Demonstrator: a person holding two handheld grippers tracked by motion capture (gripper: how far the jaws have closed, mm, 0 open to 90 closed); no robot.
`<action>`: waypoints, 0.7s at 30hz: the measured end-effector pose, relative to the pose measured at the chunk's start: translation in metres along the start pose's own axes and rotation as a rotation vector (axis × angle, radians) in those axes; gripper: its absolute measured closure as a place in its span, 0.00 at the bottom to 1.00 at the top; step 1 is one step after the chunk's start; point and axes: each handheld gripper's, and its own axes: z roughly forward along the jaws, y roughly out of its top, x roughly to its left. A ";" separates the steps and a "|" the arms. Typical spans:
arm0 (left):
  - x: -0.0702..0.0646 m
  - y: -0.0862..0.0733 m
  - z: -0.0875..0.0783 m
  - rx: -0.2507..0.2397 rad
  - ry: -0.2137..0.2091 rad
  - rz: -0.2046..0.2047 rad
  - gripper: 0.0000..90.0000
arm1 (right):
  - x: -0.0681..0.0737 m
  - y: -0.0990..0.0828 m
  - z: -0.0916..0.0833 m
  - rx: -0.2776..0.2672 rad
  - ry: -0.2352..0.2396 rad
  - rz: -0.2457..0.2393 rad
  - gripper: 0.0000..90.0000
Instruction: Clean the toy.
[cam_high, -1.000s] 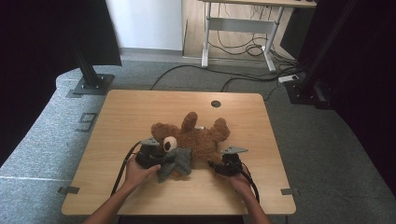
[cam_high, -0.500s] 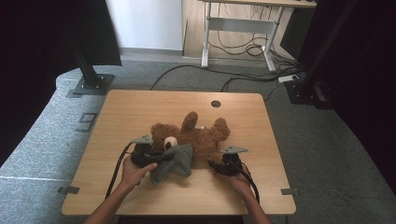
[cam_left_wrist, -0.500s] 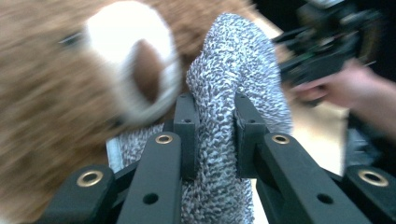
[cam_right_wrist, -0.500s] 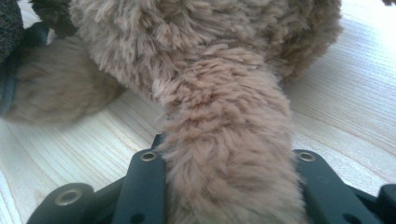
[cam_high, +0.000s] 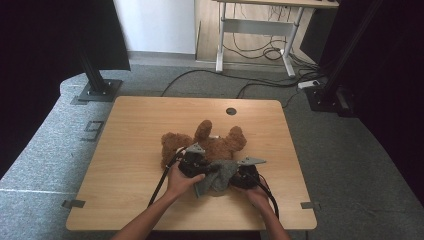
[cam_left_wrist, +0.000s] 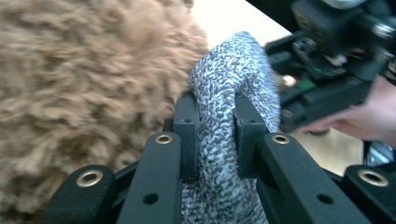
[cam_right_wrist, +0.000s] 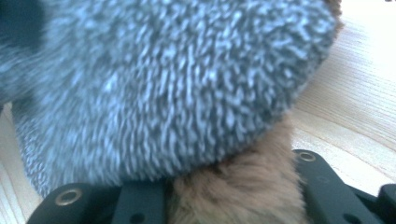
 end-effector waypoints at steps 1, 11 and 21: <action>0.001 -0.001 0.000 -0.004 0.001 -0.001 0.84 | 0.000 0.000 0.000 0.001 -0.001 -0.002 0.71; 0.005 0.017 -0.025 -0.098 0.012 0.020 0.85 | 0.001 -0.002 0.000 -0.004 -0.004 0.000 0.71; -0.006 0.051 0.005 -0.073 0.047 0.038 0.85 | 0.002 -0.003 -0.001 -0.003 -0.003 0.000 0.71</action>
